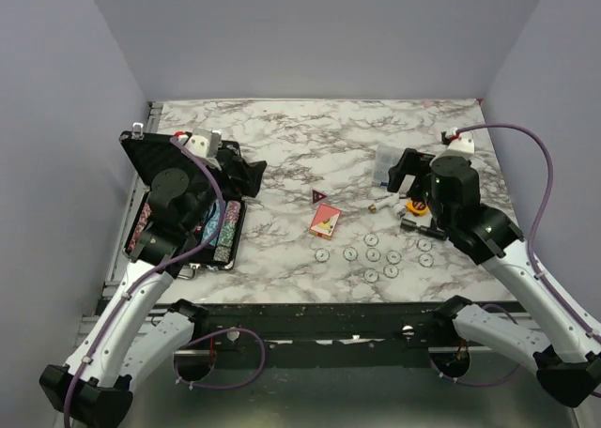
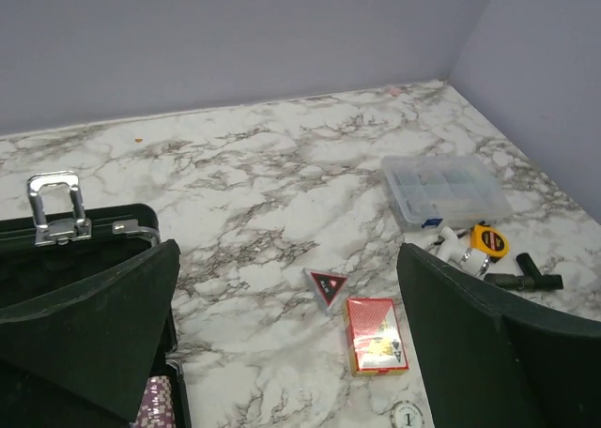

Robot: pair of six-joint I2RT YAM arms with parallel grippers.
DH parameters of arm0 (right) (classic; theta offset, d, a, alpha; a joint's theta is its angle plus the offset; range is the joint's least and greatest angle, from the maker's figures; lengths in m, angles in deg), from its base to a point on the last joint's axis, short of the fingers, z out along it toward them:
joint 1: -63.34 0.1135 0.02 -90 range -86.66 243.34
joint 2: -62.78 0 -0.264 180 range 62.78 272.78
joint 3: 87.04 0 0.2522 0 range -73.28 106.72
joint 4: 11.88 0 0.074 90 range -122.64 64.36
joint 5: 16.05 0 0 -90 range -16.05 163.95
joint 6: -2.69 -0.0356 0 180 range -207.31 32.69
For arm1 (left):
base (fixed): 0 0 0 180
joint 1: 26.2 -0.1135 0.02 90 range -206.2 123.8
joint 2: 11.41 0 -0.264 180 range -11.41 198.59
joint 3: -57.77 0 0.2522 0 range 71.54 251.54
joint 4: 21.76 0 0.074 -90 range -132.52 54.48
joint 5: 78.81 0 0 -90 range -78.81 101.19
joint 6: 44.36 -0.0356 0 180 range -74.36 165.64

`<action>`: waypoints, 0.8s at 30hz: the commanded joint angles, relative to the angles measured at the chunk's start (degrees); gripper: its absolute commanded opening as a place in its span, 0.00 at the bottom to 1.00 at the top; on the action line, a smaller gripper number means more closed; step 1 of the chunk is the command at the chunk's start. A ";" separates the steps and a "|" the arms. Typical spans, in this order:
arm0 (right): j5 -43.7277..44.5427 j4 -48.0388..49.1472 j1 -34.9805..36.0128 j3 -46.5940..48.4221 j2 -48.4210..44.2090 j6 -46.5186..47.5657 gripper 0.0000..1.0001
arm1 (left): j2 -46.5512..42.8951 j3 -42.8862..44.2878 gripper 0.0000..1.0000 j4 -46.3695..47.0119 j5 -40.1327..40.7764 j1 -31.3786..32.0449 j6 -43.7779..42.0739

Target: Pack up texas hold em set

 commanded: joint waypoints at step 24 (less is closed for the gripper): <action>7.66 2.79 0.05 -5.56 -3.20 0.71 1.00 | 38.61 15.86 0.98 -27.63 2.27 25.68 10.65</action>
